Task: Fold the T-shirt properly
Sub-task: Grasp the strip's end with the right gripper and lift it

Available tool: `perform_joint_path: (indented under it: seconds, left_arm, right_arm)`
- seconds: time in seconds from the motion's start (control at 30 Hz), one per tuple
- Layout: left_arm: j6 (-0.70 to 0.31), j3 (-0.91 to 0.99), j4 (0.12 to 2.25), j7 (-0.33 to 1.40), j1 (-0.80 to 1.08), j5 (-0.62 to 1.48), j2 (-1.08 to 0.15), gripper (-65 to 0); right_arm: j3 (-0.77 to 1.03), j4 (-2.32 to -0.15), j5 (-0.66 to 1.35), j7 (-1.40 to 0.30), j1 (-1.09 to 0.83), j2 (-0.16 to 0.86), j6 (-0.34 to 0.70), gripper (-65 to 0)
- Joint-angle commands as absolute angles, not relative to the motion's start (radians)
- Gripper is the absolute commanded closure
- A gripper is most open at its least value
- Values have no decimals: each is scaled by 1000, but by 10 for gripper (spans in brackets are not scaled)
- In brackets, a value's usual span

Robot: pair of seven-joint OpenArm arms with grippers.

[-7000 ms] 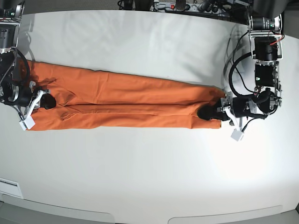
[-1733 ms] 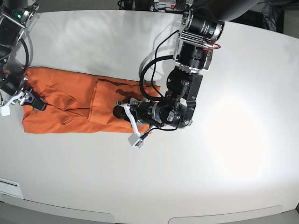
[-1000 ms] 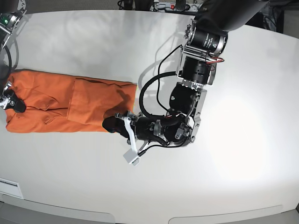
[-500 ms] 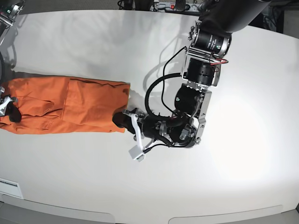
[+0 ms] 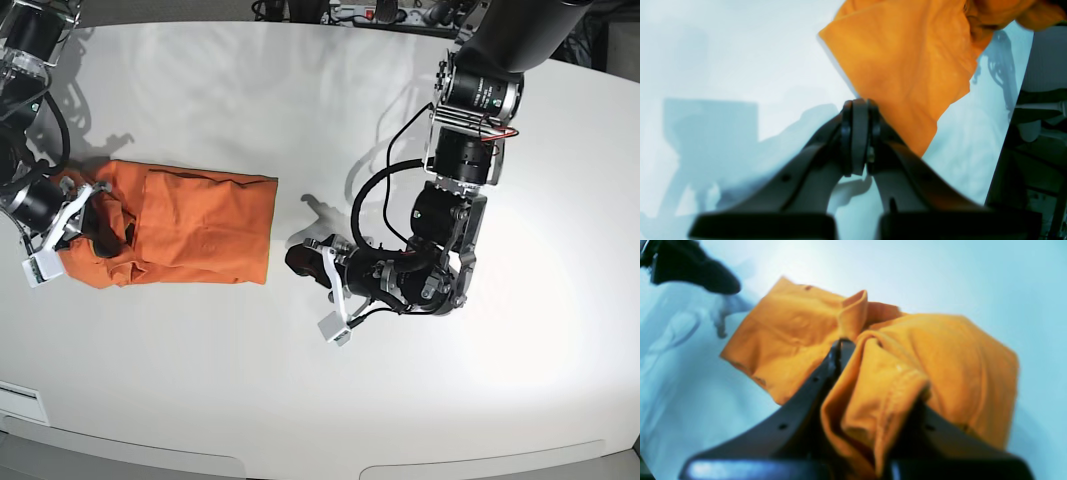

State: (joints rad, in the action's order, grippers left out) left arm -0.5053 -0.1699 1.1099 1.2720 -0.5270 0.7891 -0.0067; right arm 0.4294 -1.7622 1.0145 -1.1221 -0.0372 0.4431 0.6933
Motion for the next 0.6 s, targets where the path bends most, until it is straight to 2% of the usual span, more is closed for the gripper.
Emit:
perform_joint_path:
  seconds: [0.0,0.27,0.37,0.57]
  left_arm:
    - [-504,-168,1125,1258,-560,814,-9,0]
    - [-505,-168,1125,1258,-544,821,-17,0]
    - [-505,-168,1125,1258,-527,822,-19,0]
    - [-505,-168,1125,1258,-510,822,-19,0]
  right_arm:
    - [431,-1795,1040,-1093,-20,466,698,0]
    - [425,-1879,1176,-1092,-20,459,698,0]
    - [422,-1879,1228,-1092,-20,428,698,0]
    - [309,-1878,1164,-1084,-19,371,698,0]
